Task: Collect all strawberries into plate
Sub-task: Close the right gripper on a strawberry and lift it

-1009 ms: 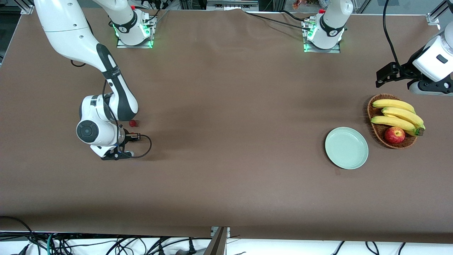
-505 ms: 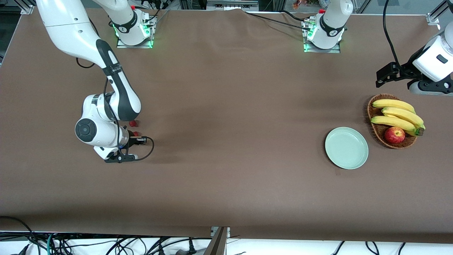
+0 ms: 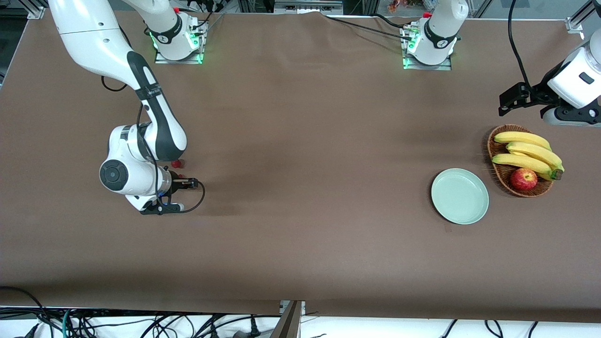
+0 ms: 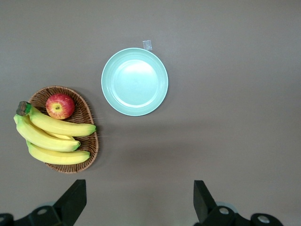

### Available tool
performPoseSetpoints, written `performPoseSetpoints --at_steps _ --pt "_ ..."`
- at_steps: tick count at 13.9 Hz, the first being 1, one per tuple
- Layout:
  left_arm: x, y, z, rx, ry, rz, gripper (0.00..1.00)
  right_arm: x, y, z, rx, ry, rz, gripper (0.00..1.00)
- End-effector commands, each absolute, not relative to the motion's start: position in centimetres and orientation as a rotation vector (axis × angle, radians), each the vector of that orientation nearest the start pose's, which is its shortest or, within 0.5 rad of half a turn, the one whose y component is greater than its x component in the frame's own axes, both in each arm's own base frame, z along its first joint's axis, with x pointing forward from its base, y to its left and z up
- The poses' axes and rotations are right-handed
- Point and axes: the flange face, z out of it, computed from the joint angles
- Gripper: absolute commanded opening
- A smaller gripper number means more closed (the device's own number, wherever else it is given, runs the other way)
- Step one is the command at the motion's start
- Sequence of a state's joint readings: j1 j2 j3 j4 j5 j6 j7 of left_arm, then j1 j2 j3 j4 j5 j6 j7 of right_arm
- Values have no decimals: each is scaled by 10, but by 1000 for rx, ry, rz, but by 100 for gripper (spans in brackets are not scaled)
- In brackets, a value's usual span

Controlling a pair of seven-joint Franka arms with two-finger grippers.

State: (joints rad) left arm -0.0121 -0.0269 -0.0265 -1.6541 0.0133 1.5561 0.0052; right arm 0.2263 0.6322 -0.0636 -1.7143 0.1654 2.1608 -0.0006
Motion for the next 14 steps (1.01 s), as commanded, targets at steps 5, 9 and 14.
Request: performPoseSetpoints --at_steps 5,9,14 --pt "539 -19 604 -3107 62 111 100 624 73 178 -3030 -117 320 65" --pt "539 -19 604 -3107 62 111 100 620 72 172 -3031 -107 318 48" --pt "539 -19 604 -3107 62 111 100 624 79 183 -3025 -108 306 12"
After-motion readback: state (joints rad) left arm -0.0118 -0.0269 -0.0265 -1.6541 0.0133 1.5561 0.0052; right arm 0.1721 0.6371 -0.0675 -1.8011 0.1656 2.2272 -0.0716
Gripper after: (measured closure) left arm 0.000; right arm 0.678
